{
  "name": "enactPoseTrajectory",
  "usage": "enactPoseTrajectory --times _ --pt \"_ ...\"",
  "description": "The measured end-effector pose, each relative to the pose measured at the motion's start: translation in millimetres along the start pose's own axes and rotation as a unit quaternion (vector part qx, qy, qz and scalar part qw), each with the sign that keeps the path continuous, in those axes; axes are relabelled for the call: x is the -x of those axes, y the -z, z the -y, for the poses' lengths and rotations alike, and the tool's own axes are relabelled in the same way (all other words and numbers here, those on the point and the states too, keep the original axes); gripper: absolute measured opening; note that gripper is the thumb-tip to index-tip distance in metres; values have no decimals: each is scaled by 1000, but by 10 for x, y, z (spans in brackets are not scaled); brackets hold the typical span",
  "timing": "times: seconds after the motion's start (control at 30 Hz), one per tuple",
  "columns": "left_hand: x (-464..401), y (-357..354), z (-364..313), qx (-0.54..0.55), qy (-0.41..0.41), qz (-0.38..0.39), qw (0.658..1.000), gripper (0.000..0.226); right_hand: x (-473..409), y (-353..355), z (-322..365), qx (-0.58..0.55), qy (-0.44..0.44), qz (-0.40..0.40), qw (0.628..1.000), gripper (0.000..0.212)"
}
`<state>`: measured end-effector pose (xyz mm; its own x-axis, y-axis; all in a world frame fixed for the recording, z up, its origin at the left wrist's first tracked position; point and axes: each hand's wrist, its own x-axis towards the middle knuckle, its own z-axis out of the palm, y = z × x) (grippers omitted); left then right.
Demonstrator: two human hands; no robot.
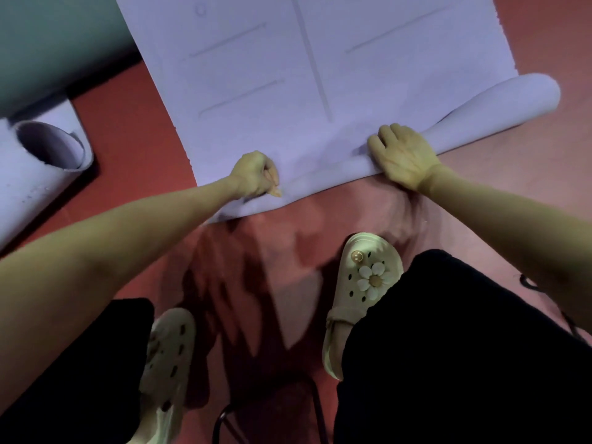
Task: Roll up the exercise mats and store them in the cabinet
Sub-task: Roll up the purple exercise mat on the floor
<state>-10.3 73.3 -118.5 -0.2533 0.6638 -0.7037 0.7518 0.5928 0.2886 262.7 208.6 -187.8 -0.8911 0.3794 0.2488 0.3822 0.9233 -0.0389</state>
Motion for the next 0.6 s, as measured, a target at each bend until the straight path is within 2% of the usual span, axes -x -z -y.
enactPoseTrajectory --times 0.1,0.27,0.4,0.47,0.53,0.6 --pt "-60 52 -29 -27 -37 30 999 26 -61 16 36 20 -32 21 999 6" --pt "-69 117 -24 -94 -94 21 991 22 -147 -15 99 14 -90 -13 996 26" --pt "37 132 -72 -222 -160 -49 961 14 -213 -22 120 46 -131 34 990 22" --pt "130 48 -36 -247 -175 -83 950 17 -226 -58 110 65 -134 43 988 19" --pt "247 -104 53 -258 -213 -151 930 19 -231 -79 106 76 -139 59 986 17" --pt "321 -244 151 -263 -246 -193 913 27 -241 -84 89 49 -138 68 987 14"
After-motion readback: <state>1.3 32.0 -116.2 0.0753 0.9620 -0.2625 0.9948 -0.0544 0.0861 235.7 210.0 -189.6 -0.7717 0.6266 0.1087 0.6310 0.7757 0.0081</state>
